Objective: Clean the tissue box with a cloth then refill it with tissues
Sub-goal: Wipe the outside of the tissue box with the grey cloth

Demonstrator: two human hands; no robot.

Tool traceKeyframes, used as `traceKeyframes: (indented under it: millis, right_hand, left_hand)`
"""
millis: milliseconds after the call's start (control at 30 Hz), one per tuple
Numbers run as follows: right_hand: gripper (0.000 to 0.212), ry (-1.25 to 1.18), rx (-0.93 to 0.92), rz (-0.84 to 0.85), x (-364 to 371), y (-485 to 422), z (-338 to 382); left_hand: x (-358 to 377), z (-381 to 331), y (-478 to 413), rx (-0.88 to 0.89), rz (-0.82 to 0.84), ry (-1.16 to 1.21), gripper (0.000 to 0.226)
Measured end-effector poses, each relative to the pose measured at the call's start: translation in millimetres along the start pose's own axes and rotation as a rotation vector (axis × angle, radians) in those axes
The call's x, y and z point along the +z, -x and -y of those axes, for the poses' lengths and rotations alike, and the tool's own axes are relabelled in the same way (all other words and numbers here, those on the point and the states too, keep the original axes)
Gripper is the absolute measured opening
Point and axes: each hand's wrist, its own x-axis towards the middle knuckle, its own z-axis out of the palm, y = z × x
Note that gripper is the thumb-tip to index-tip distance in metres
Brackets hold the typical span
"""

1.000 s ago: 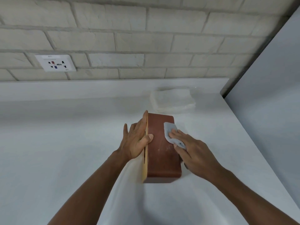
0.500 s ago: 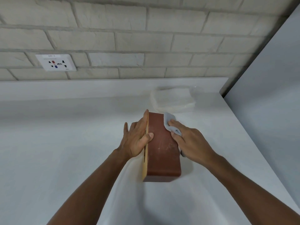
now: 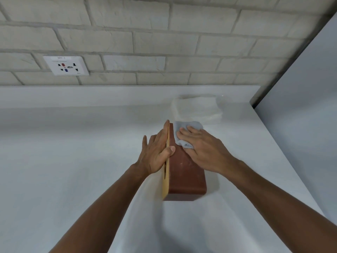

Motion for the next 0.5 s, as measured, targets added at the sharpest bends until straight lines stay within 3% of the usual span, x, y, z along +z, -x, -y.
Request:
traceKeyframes:
  millis: [100, 167, 333, 500]
  right_hand:
    - [0.054, -0.036, -0.064, 0.049, 5.7, -5.0, 8.4]
    - [0.062, -0.024, -0.132, 0.087, 7.5, 3.1, 0.3]
    - [0.048, 0.086, -0.035, 0.103, -10.0, -0.4, -25.5]
    - [0.060, -0.058, -0.122, 0.140, 3.8, 7.5, -10.3]
  left_hand:
    - [-1.1, 0.2, 0.0, 0.015, -0.016, -0.010, 0.101]
    - [-2.7, -1.3, 1.7, 0.022, -0.010, -0.028, 0.095]
    - [-2.9, -1.0, 0.8, -0.008, 0.014, -0.020, 0.089]
    - [-3.3, -1.8, 2.8, 0.012, 0.008, -0.016, 0.086]
